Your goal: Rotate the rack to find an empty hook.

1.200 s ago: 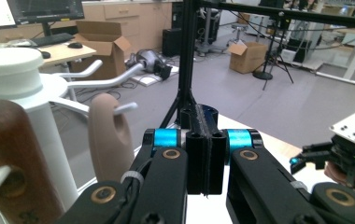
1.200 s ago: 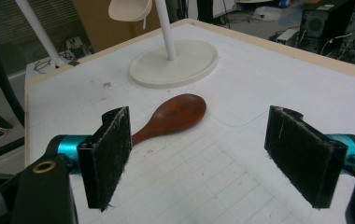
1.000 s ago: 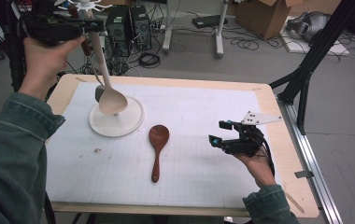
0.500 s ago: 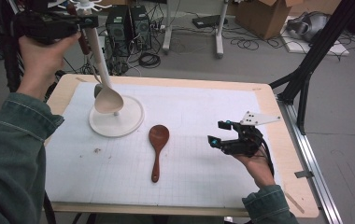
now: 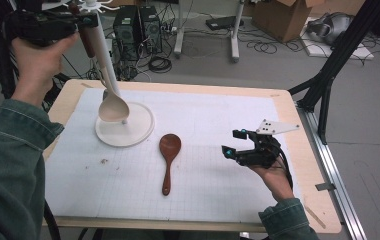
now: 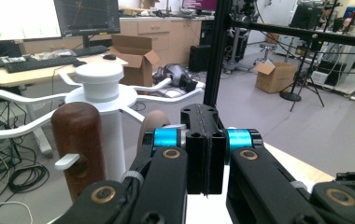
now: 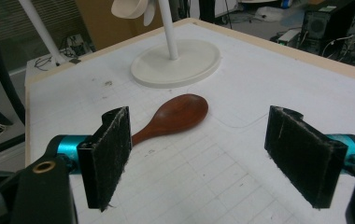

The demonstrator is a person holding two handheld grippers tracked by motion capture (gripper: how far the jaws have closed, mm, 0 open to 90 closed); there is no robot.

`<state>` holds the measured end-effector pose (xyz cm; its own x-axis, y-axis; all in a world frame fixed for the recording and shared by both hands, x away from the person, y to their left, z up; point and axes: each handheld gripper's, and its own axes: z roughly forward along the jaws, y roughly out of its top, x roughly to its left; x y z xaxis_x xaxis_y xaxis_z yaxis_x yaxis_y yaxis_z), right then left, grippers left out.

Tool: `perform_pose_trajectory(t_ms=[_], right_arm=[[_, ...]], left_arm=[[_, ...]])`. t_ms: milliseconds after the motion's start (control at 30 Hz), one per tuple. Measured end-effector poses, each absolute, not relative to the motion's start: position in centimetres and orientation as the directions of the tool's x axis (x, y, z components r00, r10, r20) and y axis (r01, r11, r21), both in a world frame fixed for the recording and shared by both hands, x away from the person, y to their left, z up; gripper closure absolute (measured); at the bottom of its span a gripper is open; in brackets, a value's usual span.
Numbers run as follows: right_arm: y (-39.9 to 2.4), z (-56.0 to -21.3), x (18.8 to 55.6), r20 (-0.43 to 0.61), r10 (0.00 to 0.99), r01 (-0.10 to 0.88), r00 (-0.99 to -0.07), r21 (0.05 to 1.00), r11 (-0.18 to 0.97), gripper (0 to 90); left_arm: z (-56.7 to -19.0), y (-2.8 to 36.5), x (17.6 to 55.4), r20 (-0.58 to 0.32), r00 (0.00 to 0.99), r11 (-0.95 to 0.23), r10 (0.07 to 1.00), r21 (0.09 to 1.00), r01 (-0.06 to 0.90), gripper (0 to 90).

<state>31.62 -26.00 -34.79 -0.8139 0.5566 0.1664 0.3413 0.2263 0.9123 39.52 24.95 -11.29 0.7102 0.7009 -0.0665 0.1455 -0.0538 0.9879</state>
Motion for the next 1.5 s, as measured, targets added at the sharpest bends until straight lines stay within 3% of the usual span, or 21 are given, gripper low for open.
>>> perform_pose_trajectory(t_ms=[1233, 1500], right_arm=[[-26.0, -34.4, 31.7, 0.153, 0.557, 0.328, -0.816, 0.917, 0.228, 22.3], [-25.9, -34.2, 31.6, 0.141, 0.563, 0.323, -0.815, 0.916, 0.238, 22.3]], left_arm=[[-11.2, 28.0, 39.5, -0.078, 0.682, -0.044, 0.727, 0.986, 0.161, 89.2], [-11.9, 28.1, 37.9, -0.049, 0.715, -0.092, 0.697, 0.983, 0.157, 76.2]])
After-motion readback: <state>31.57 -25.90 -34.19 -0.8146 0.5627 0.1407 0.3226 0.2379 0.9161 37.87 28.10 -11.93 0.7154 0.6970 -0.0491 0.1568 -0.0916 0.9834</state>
